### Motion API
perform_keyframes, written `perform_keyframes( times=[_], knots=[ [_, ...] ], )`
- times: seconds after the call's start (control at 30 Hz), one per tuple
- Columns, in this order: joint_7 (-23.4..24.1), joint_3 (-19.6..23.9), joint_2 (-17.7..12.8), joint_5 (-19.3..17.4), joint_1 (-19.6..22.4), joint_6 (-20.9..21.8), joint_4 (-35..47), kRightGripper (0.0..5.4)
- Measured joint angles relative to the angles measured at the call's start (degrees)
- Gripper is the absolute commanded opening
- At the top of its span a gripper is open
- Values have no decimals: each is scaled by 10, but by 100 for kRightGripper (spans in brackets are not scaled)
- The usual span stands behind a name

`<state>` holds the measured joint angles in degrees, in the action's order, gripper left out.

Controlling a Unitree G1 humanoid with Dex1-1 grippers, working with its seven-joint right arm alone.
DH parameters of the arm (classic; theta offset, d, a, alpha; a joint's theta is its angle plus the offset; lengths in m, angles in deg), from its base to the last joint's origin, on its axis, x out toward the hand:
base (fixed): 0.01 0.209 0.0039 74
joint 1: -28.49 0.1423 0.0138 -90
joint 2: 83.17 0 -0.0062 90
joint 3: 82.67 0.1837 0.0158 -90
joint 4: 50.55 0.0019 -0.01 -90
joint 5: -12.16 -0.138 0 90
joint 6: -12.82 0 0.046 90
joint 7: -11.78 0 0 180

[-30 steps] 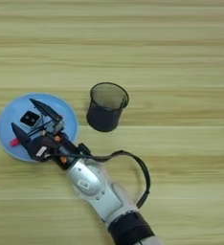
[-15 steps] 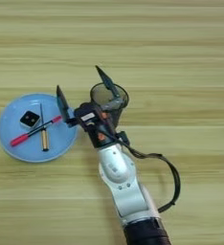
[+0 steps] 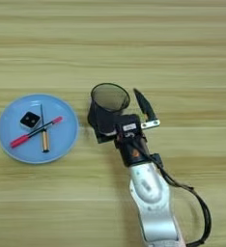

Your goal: Move the objects on the table

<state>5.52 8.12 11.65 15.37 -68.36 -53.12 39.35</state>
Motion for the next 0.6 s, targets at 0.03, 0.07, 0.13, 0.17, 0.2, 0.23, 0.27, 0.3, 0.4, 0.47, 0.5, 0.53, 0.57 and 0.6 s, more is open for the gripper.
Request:
perform_keyframes(
  times=[0.03, 0.07, 0.13, 0.17, 0.2, 0.23, 0.27, 0.3, 0.4, 0.47, 0.5, 0.53, 0.57, 0.6],
  knots=[
    [-7, 2, 0, -12, -4, -8, 0, 535],
    [-10, 4, 1, -19, -5, -12, -1, 535],
    [-21, 11, 1, -36, -5, -23, -3, 535],
    [-23, 13, 1, -42, -6, -27, -8, 535],
    [-30, 15, 1, -49, -6, -35, -14, 535],
    [-32, 16, 1, -52, -6, -38, -21, 535],
    [-34, 19, 2, -55, -7, -43, -28, 535],
    [-35, 20, 2, -55, -7, -46, -31, 535],
    [-42, 22, 2, -57, -6, -49, -56, 535],
    [-43, 27, 2, -59, -3, -49, -70, 535],
    [-44, 30, 2, -60, 1, -51, -80, 535],
    [-46, 34, 2, -67, 6, -57, -92, 535],
    [-49, 36, 3, -70, 10, -60, -98, 535],
    [-55, 36, 3, -71, 13, -61, -105, 535]
  ],
)
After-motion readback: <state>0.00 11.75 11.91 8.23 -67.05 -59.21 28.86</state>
